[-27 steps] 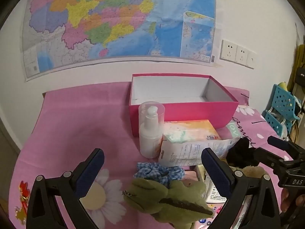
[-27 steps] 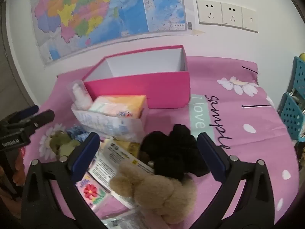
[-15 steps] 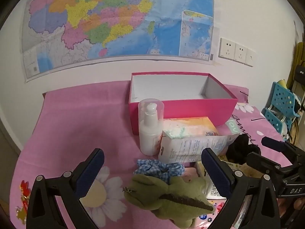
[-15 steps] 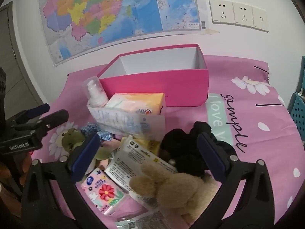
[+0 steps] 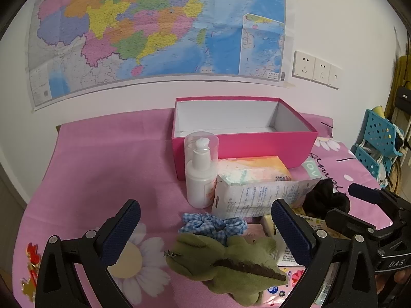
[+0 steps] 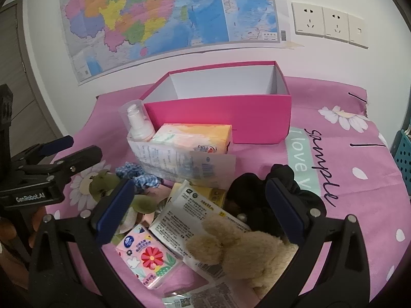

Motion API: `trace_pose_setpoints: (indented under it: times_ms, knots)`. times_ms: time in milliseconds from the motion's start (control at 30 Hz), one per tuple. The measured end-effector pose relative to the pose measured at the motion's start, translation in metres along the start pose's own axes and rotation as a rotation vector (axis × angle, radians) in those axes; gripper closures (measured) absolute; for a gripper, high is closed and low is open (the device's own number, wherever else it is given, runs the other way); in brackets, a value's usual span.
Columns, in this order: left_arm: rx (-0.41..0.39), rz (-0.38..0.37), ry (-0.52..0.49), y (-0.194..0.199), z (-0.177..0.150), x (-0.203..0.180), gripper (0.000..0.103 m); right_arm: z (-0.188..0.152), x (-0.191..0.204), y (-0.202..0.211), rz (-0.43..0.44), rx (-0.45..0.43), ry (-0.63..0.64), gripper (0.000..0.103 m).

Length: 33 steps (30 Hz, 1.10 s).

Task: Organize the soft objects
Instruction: 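Reach both tools toward the green plush crocodile on the pile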

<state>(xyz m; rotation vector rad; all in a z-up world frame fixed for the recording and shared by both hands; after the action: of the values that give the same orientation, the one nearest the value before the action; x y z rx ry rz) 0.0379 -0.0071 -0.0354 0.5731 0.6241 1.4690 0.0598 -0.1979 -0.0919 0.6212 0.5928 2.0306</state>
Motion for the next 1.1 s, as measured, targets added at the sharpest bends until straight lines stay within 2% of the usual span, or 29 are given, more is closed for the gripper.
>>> trace_pose_setpoints:
  times_ms: [767, 867, 1033, 1100]
  knots:
    - [0.03, 0.003, 0.003, -0.013, -0.007, 0.006, 0.0, -0.004, 0.01, -0.016, 0.059, 0.041, 0.006, 0.003]
    - [0.042, -0.005, 0.001, -0.017, -0.01, 0.011, 0.0, -0.006, 0.013, -0.021, 0.076, 0.058, 0.02, 0.007]
    - [0.076, -0.025, 0.007, -0.025, -0.021, 0.027, 0.0, -0.012, 0.025, -0.031, 0.129, 0.106, 0.054, 0.026]
    - [0.086, -0.034, 0.01, -0.027, -0.025, 0.034, 0.002, -0.013, 0.035, -0.036, 0.16, 0.127, 0.079, 0.031]
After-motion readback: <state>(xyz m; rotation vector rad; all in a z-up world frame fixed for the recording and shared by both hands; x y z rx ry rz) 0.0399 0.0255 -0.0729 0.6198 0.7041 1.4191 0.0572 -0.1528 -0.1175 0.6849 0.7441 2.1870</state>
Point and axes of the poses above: each gripper's, at about its wrist camera, not at the fingertips, and y roughly against the way its jaws point, x to its left, z to its top, the point moved 6 cm from there along -y, roughly the way its jaws point, and after that the axes turned 7 degrees about x, right-handed, at the moved point
